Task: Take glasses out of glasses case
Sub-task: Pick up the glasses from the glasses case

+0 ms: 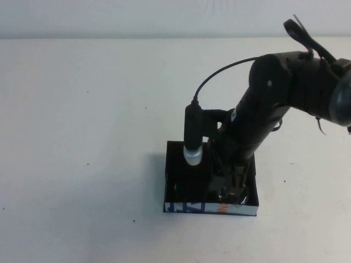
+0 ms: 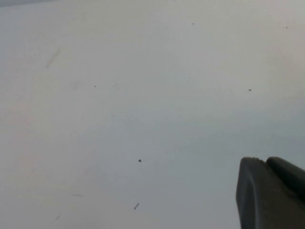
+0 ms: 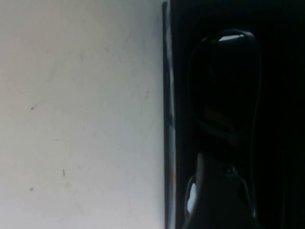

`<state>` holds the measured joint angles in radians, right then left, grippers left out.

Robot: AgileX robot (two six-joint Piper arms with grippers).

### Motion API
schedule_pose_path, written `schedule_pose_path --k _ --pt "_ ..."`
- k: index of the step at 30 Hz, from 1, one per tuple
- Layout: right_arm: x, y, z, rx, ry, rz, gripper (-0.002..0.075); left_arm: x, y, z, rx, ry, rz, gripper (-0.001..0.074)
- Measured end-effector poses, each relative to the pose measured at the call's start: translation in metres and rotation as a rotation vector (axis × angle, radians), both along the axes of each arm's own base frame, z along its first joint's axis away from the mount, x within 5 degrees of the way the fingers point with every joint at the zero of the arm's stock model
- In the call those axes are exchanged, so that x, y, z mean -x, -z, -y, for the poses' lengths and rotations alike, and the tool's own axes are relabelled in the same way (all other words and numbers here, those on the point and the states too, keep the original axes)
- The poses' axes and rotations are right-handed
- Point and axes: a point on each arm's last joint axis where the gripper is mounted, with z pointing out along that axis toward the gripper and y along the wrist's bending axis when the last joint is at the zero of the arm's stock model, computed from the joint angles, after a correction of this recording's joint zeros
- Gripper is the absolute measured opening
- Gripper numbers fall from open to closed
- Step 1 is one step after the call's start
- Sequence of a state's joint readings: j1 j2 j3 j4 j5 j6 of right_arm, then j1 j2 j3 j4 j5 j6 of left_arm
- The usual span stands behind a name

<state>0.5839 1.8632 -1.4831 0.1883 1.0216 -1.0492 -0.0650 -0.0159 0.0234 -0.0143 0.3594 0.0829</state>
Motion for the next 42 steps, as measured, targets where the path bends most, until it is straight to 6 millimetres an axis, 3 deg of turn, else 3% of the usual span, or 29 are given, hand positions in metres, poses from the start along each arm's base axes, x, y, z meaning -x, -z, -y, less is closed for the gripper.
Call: schedule_pose_path --k 6,14,18,25,30,35,38,42 --pt "-0.016 0.023 -0.013 0.053 -0.026 -0.103 0.0245 0.000 0.000 0.000 0.000 0.000 0.000 -0.0004" --pt "-0.022 0.039 -0.018 0.064 -0.014 -0.132 0.0231 0.000 0.000 0.000 0.000 0.000 0.000 -0.0004" --pt "-0.025 0.037 -0.019 0.048 0.015 -0.112 0.0253 0.000 0.000 0.000 0.000 0.000 0.000 -0.0004" --pt "-0.025 0.037 -0.019 0.045 0.027 -0.111 0.0360 0.000 0.000 0.000 0.000 0.000 0.000 -0.0004" --pt "-0.026 0.038 -0.020 0.047 0.027 -0.113 0.0374 0.000 0.000 0.000 0.000 0.000 0.000 -0.0004" --pt "-0.028 0.054 -0.021 0.067 0.028 -0.143 0.0373 0.000 0.000 0.000 0.000 0.000 0.000 -0.0004" --pt "-0.028 0.057 -0.021 0.072 0.028 -0.150 0.0339 0.000 0.000 0.000 0.000 0.000 0.000 -0.0004" --pt "-0.029 0.057 -0.020 0.079 0.059 -0.150 0.0171 0.000 0.000 0.000 0.000 0.000 0.000 -0.0004"
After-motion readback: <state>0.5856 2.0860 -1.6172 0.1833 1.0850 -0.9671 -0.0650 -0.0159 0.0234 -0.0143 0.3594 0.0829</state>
